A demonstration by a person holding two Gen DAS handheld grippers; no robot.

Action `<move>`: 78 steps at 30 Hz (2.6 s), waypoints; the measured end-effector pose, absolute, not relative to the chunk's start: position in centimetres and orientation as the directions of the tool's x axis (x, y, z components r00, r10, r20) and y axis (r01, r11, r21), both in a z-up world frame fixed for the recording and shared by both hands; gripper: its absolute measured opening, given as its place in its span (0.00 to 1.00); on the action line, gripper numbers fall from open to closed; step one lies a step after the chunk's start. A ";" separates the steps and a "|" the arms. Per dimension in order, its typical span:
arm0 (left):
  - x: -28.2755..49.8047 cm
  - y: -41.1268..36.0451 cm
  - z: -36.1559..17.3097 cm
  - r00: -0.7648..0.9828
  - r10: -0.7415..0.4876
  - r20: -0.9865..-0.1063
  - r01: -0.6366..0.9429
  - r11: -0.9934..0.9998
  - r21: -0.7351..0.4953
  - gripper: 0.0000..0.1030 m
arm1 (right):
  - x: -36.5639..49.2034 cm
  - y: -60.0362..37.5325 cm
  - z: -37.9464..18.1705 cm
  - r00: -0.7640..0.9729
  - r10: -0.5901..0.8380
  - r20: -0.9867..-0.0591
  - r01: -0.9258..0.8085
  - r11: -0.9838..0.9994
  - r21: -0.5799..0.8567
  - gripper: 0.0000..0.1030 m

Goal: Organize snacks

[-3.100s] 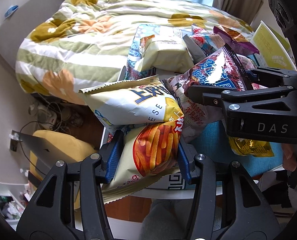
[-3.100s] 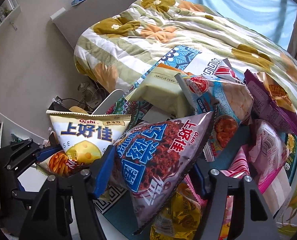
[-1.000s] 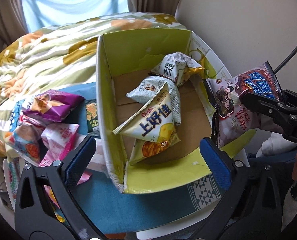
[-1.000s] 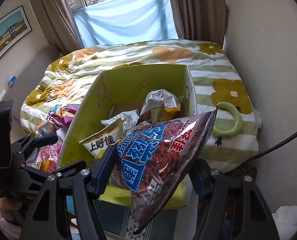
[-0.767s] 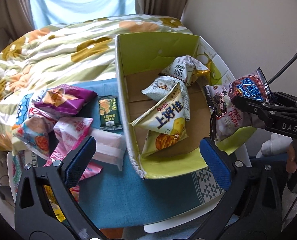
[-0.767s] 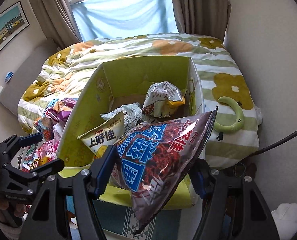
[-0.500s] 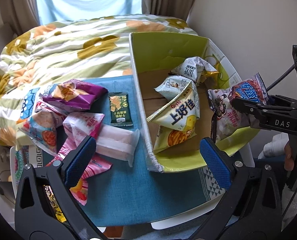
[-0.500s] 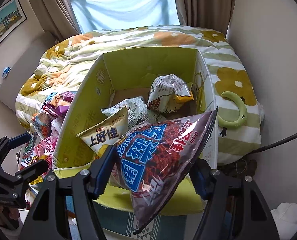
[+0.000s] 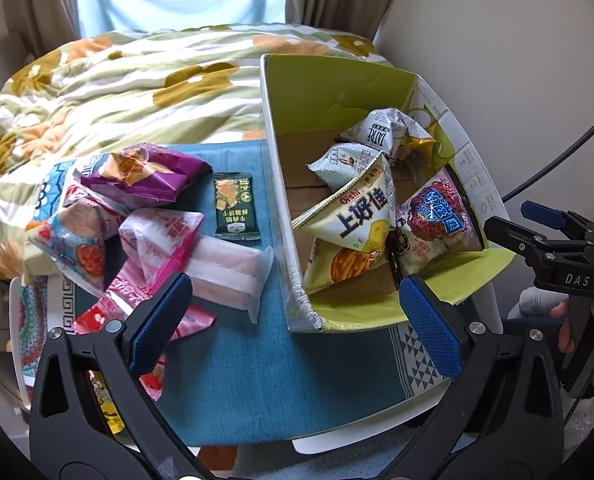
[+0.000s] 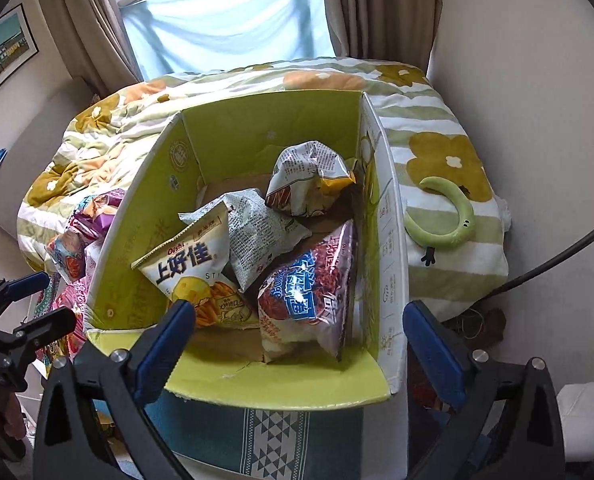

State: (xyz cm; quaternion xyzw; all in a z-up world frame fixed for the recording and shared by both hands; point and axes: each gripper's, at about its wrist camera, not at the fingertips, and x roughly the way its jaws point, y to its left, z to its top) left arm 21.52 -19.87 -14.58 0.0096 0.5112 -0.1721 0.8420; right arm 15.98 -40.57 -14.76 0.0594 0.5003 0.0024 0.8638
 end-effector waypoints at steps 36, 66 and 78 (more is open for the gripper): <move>11.3 -0.9 -6.9 0.616 -0.016 -0.787 -0.031 0.999 -0.044 1.00 | 10.0 -24.7 -5.8 0.700 0.266 -0.663 -0.228 0.963 0.145 1.00; 18.3 5.0 -26.7 0.309 -0.173 -0.935 0.038 0.985 -0.170 0.99 | 16.3 -12.8 -22.6 0.443 0.265 -0.857 0.279 0.867 0.412 1.00; 19.9 5.4 -29.9 0.237 -0.131 -0.963 0.021 0.991 -0.130 0.99 | 21.1 -11.9 -26.7 0.345 0.243 -0.907 0.388 0.843 0.373 1.00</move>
